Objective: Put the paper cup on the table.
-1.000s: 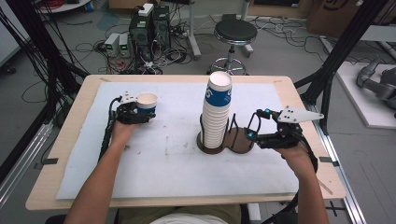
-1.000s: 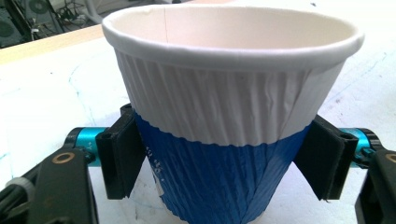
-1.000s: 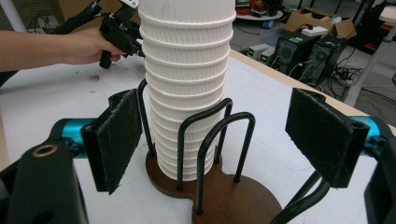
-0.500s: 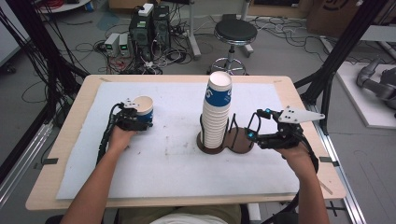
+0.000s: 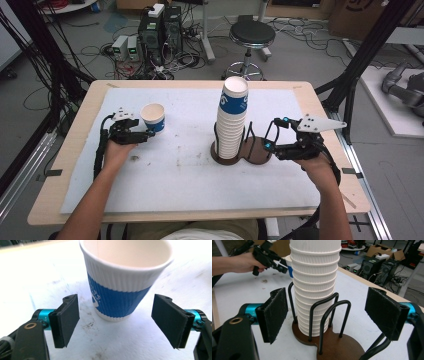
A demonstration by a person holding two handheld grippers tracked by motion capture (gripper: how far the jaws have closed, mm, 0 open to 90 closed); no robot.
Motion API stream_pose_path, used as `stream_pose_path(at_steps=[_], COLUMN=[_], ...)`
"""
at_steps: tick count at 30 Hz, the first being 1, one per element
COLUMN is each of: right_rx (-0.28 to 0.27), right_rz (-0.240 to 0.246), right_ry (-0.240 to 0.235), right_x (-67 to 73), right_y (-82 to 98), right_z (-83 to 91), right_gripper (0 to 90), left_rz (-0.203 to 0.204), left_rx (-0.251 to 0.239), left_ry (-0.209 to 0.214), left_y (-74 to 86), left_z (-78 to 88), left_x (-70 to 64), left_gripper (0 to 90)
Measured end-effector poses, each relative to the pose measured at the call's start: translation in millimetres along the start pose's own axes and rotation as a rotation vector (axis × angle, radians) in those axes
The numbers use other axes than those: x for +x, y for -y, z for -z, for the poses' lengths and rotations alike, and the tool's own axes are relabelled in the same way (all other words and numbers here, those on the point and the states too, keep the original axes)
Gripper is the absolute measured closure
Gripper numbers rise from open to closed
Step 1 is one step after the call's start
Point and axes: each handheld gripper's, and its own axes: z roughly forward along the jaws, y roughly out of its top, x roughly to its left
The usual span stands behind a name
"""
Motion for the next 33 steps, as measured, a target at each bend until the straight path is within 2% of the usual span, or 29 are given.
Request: stream_pose_path(at_steps=[6,9,12,17,20,25,33], right_rx=[0.001,0.003,0.011,0.044,0.044,0.042,0.04], right_rz=[-0.007,-0.011,-0.01,-0.005,-0.025,-0.033,-0.025], right_ry=[0.009,0.02,0.035,0.085,0.101,0.114,0.127], right_x=[-1.1,-2.3,-3.7,-7.2,-9.8,-12.1,-10.8], right_y=[1.5,3.6,5.8,11.6,14.7,15.5,16.0], right_z=[-0.2,-1.0,-1.9,-3.7,-3.4,-3.2,-3.0], right_gripper=[18.9,18.9,18.9,18.9,18.9,18.9,18.9], left_rz=[0.003,0.004,-0.007,-0.017,-0.01,-0.012,-0.023], left_rx=[-0.135,-0.194,-0.231,-0.28,-0.303,-0.318,-0.334], left_ry=[0.016,0.057,0.088,0.109,0.124,0.147,0.144], left_y=[-4.1,-7.6,-11.4,-18.0,-19.9,-22.9,-27.1], left_z=[27.3,38.8,46.1,57.1,61.2,63.0,66.9], left_x=[-4.5,-9.7,-14.7,-20.0,-22.0,-24.1,-29.4], left_gripper=[19.9,19.9,19.8,19.9,19.8,19.8,19.8])
